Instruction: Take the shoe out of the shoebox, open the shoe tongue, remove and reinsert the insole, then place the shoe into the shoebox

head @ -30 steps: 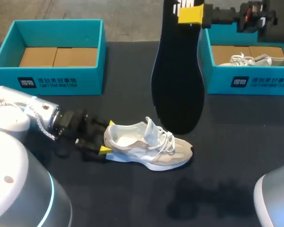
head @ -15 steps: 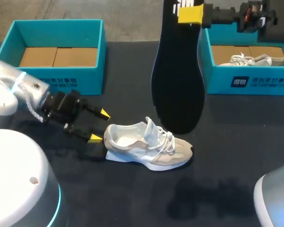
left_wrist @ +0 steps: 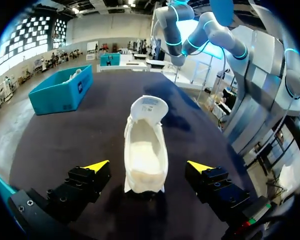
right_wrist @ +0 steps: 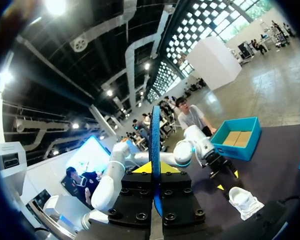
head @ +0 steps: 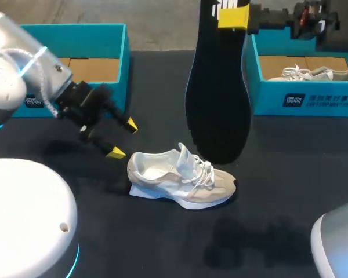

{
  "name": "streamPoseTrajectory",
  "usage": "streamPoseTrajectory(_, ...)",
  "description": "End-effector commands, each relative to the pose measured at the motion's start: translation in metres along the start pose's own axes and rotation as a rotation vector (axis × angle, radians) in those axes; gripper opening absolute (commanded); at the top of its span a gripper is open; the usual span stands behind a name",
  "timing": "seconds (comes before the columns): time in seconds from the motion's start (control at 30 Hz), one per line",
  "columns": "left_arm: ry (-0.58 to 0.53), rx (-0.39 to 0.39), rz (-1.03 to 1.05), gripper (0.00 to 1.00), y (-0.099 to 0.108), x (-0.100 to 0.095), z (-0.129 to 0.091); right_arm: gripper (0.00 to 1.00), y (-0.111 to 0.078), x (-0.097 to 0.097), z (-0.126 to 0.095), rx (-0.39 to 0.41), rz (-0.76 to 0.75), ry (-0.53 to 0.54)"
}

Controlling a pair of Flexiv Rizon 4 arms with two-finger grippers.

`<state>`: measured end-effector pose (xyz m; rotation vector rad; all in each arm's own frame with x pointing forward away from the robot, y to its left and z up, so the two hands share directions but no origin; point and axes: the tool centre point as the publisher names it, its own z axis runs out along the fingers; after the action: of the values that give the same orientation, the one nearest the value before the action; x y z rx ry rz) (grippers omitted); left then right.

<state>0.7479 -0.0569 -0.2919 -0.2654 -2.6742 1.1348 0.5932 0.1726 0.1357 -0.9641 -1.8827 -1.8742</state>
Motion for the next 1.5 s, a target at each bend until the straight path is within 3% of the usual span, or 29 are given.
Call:
streamPoseTrajectory(0.03,-0.008,-0.225,-0.006,1.00,-0.011,0.005,0.002,0.00,-0.007,0.005,0.004,-0.015,0.001,-0.003)
streamPoseTrajectory(0.47,-0.041,-0.389,0.045,1.00,-0.033,0.007,0.007,0.00,-0.007,0.005,0.004,-0.015,0.001,-0.003)
streamPoseTrajectory(0.9,0.032,-0.524,0.042,1.00,-0.029,0.004,0.027,0.00,-0.007,0.005,0.004,-0.015,0.001,-0.003)
streamPoseTrajectory(1.13,0.011,-0.568,0.063,1.00,-0.024,0.001,0.032,0.00,-0.007,0.005,0.004,-0.015,0.001,-0.003)
streamPoseTrajectory(1.5,-0.041,-0.569,0.105,1.00,-0.027,-0.003,0.045,0.00,-0.007,0.005,0.004,-0.015,0.001,-0.003)
